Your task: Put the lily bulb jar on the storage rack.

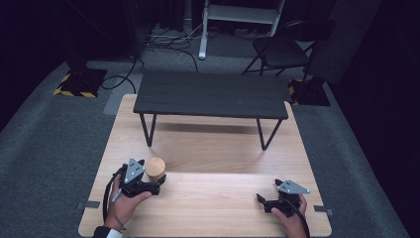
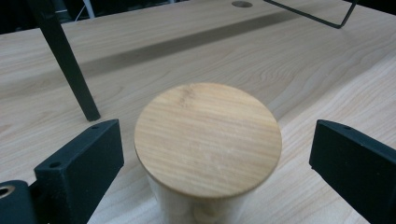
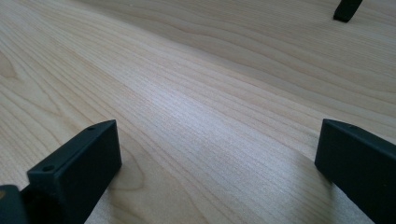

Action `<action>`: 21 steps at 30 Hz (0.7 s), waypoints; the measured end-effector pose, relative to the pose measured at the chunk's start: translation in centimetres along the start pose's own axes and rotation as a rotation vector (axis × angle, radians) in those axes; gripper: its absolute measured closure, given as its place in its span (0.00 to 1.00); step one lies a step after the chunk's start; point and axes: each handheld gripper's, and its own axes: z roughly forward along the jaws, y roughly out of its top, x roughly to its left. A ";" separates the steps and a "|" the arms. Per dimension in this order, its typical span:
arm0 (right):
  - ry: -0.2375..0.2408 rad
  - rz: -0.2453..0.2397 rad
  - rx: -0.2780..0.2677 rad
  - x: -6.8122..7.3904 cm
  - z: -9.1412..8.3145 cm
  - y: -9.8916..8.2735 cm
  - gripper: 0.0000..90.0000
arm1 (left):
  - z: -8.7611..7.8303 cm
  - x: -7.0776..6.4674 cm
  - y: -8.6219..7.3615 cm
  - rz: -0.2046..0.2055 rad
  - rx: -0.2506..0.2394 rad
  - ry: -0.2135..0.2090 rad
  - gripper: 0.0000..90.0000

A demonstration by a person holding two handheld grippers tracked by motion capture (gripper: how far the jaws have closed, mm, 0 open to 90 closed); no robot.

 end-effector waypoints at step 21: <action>0.005 -0.005 0.000 0.0 0.0 0.0 0.00 | 2.0 0.1 0.8 0.065 0.046 0.010 0.26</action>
